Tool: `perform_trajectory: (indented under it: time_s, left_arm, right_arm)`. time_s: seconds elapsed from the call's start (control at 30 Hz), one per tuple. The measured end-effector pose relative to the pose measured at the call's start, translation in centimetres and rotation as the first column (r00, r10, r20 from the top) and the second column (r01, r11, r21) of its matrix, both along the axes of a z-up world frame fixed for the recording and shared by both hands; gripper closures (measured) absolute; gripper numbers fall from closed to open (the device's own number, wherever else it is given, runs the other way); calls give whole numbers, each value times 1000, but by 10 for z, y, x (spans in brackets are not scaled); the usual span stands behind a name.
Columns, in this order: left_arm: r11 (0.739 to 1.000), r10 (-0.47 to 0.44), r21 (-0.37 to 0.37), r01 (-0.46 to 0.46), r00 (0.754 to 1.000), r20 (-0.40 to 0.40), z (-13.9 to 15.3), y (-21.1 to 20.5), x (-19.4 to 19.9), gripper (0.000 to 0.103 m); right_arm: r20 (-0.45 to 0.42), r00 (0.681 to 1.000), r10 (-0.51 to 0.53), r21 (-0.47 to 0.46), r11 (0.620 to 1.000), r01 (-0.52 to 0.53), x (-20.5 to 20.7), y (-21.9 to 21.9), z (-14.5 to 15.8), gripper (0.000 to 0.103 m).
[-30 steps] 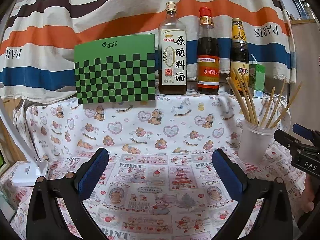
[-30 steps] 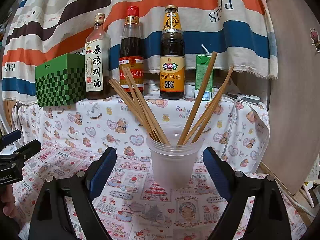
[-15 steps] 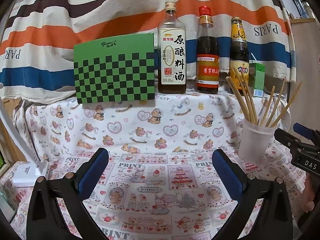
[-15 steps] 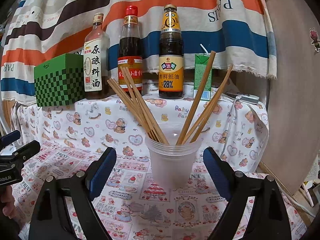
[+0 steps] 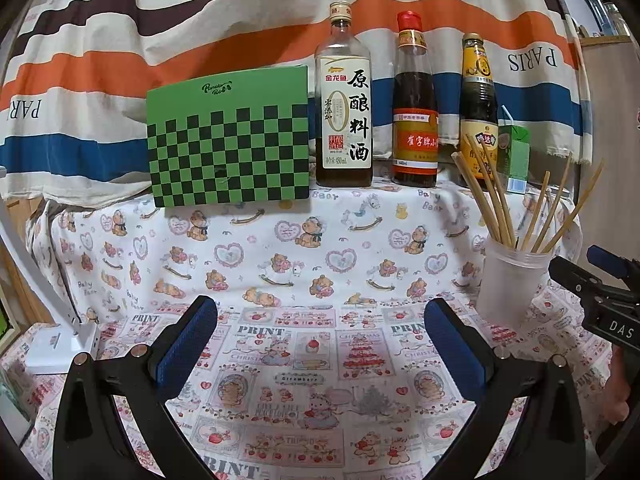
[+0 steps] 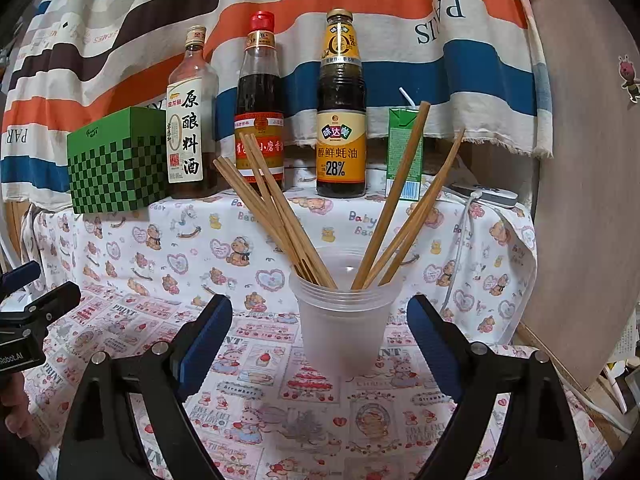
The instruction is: Organize utensils
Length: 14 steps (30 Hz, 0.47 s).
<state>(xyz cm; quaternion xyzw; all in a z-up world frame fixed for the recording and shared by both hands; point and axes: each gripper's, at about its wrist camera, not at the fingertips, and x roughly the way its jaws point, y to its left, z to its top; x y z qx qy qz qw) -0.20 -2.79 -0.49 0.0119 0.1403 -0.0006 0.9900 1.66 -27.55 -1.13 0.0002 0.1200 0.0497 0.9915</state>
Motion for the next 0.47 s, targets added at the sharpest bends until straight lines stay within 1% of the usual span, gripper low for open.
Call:
perform_trajectory:
  time_s: [0.47]
  left_arm:
    - [1000, 5, -2, -5, 1000, 0, 0, 1, 0, 0]
  right_arm:
    - [1, 1000, -13, 2, 1000, 13, 1, -1, 0, 12]
